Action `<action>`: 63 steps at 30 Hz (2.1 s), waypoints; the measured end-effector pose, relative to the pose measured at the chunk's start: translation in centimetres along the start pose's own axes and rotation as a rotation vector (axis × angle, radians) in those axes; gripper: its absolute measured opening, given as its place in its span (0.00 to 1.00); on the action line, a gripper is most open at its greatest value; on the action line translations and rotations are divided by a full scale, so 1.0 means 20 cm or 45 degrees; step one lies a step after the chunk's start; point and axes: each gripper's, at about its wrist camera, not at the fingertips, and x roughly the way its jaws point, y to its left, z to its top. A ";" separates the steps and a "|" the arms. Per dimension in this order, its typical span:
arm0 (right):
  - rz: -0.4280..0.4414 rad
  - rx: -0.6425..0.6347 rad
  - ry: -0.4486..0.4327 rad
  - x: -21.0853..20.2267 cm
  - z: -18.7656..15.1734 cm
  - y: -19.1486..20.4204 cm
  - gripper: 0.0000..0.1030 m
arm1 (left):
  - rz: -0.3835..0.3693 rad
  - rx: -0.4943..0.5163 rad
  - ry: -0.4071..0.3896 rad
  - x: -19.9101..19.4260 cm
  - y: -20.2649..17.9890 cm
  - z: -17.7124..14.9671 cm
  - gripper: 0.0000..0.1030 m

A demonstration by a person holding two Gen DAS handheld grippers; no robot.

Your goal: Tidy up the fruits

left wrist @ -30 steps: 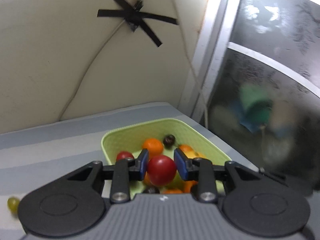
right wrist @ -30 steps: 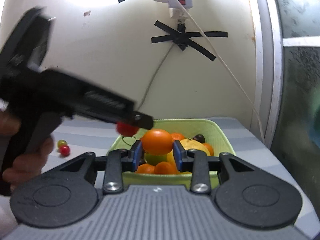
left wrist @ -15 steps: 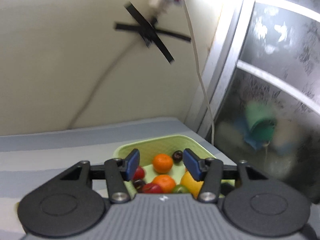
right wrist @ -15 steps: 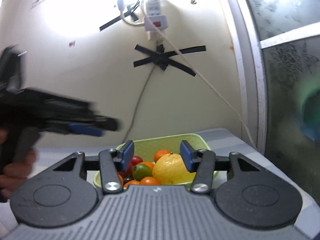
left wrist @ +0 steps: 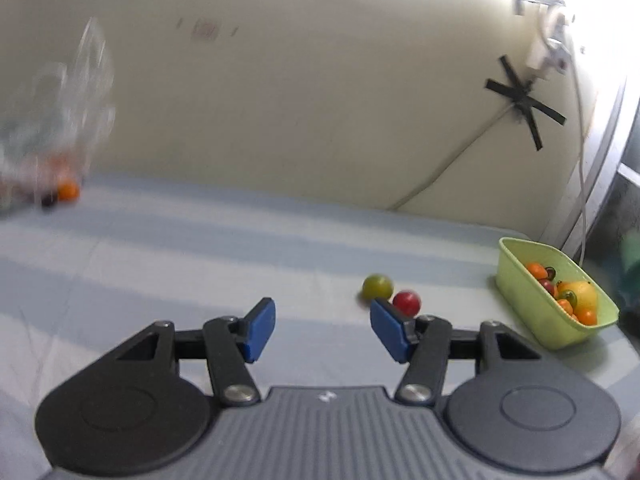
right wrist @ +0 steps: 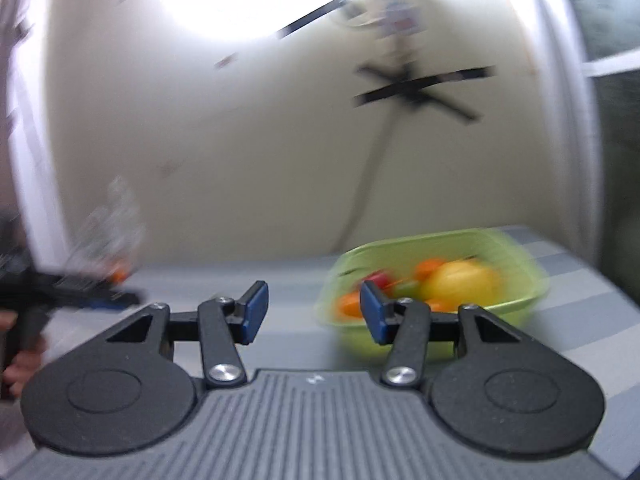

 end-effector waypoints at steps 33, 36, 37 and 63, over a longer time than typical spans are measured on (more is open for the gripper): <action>-0.013 -0.090 0.369 0.50 -0.11 0.35 0.25 | -0.075 0.165 0.118 0.48 -0.26 0.04 0.25; -0.021 -0.088 0.341 0.34 -0.15 0.34 0.25 | -0.146 0.161 0.101 0.34 -0.29 -0.01 0.25; -0.023 -0.077 0.336 0.28 -0.16 0.32 0.25 | -0.170 0.174 0.092 0.28 -0.31 -0.04 0.25; -0.170 -0.129 0.283 -0.23 -0.38 0.21 0.31 | -0.286 0.559 0.034 -0.34 -0.72 -0.64 0.46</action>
